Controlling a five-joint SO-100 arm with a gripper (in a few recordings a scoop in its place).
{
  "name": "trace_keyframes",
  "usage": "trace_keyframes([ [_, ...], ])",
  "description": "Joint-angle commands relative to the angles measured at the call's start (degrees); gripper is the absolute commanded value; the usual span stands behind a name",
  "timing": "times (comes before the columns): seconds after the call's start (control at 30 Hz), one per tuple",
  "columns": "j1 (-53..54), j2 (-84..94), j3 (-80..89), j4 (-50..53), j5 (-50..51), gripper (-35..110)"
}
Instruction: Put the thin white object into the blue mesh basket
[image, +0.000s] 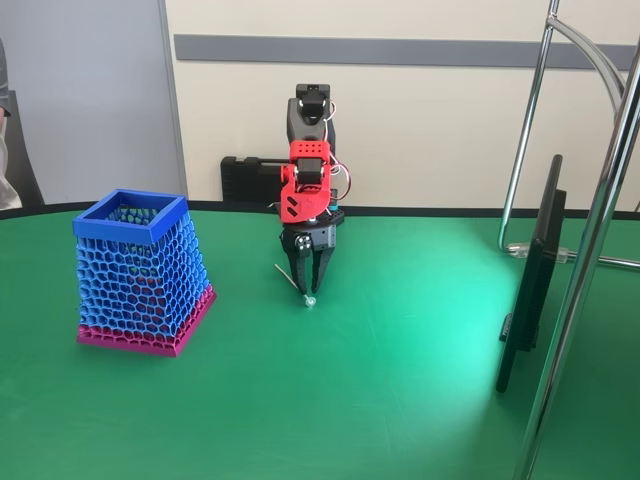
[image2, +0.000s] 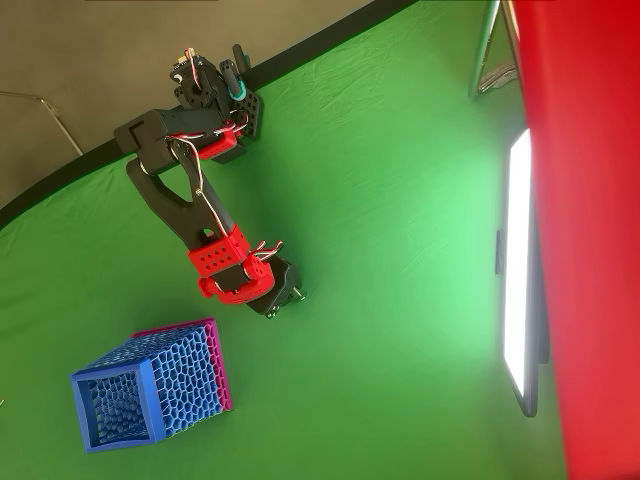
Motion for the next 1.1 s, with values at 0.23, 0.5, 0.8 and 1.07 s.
trace_keyframes([
  [0.23,0.3,-2.0,-4.1,0.3,-0.1,13],
  [0.5,0.5,-4.2,-6.2,0.4,0.0,13],
  [0.8,0.9,-7.4,-10.4,3.8,0.4,13],
  [1.07,0.9,-9.2,-13.0,5.9,0.3,12],
])
